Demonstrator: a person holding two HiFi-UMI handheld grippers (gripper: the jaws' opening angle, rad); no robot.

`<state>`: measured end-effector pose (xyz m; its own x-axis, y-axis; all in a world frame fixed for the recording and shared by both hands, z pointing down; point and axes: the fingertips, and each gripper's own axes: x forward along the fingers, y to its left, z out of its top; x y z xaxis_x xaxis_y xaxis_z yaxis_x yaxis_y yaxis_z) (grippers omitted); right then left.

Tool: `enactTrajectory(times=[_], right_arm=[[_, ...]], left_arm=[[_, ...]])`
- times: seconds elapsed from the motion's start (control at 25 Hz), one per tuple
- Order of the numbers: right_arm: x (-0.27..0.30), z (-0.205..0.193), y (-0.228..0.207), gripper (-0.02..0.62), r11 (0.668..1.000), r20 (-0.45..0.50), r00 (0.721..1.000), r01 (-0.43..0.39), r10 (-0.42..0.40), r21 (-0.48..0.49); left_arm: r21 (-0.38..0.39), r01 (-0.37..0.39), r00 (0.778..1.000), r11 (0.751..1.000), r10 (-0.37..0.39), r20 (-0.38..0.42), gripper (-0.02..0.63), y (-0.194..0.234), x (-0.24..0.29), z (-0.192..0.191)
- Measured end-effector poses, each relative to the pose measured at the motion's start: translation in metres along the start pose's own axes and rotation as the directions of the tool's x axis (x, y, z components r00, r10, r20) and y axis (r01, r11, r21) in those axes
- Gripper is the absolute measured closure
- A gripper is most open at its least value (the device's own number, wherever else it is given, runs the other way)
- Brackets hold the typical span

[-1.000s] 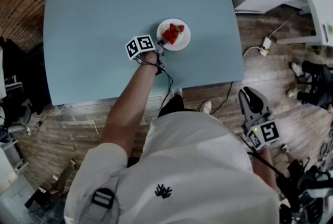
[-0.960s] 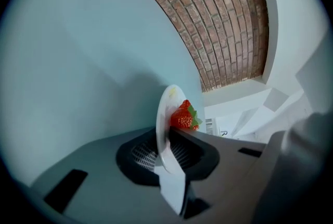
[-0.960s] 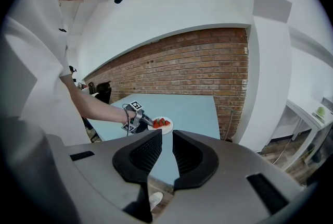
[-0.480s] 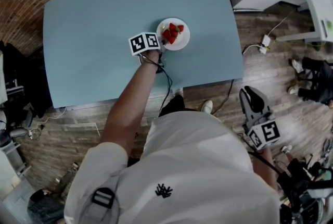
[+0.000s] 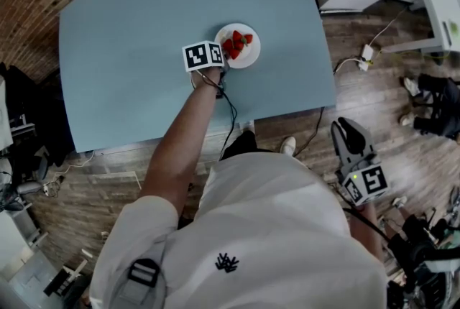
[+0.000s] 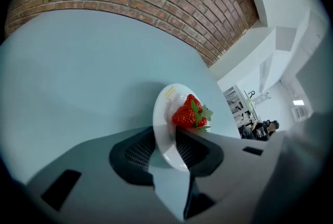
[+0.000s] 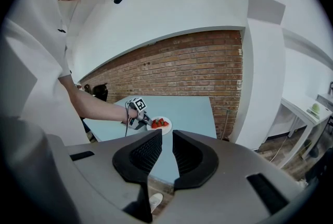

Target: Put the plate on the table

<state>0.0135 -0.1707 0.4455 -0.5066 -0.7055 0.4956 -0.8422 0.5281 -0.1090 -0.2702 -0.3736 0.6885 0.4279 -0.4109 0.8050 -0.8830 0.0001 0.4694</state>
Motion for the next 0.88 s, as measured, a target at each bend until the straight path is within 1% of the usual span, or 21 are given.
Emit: enactTrajectory(times=[0.16, 0.24, 0.36, 0.44, 0.52, 0.6, 0.64, 0.72, 0.88], right_arm=[[0.0, 0.0, -0.001, 0.531, 1.0, 0.0, 1.0, -0.001, 0.001, -0.002], [-0.001, -0.001, -0.001, 0.531, 1.0, 0.0, 1.0, 0.001, -0.001, 0.003], [0.0, -0.002, 0.0, 0.531, 1.0, 0.003, 1.0, 0.0, 0.0, 0.003], [0.001, -0.003, 0.0, 0.531, 1.0, -0.001, 1.0, -0.002, 0.002, 0.006], [0.001, -0.004, 0.0, 0.531, 1.0, -0.003, 1.0, -0.003, 0.003, 0.008], [0.002, -0.004, 0.0, 0.531, 1.0, -0.002, 1.0, -0.002, 0.002, 0.008], [0.002, -0.004, 0.0, 0.531, 1.0, -0.003, 1.0, -0.001, 0.001, 0.008], [0.002, -0.004, 0.001, 0.531, 1.0, -0.006, 1.0, 0.0, 0.0, 0.008], [0.002, -0.004, 0.0, 0.531, 1.0, -0.01, 1.0, 0.0, 0.0, 0.005]], left_arm=[[-0.045, -0.016, 1.0, 0.999, 0.016, -0.009, 0.492, 0.006, 0.0, 0.001], [-0.042, -0.031, 0.999, 0.999, 0.031, -0.01, 0.486, 0.009, 0.0, 0.0], [-0.015, -0.042, 0.999, 0.999, 0.042, -0.004, 0.481, 0.01, -0.001, 0.0], [0.014, -0.064, 0.998, 0.998, 0.064, -0.004, 0.476, 0.01, -0.001, 0.0], [0.072, -0.117, 0.993, 0.99, 0.117, 0.002, 0.465, 0.012, -0.001, 0.001], [0.139, -0.169, 0.986, 0.976, 0.168, 0.02, 0.46, 0.015, -0.001, 0.003], [0.161, -0.184, 0.983, 0.97, 0.182, 0.029, 0.459, 0.016, -0.001, 0.003], [0.176, -0.192, 0.981, 0.965, 0.188, 0.04, 0.459, 0.018, -0.001, 0.004], [0.178, -0.181, 0.983, 0.967, 0.172, 0.062, 0.46, 0.017, -0.004, 0.005]])
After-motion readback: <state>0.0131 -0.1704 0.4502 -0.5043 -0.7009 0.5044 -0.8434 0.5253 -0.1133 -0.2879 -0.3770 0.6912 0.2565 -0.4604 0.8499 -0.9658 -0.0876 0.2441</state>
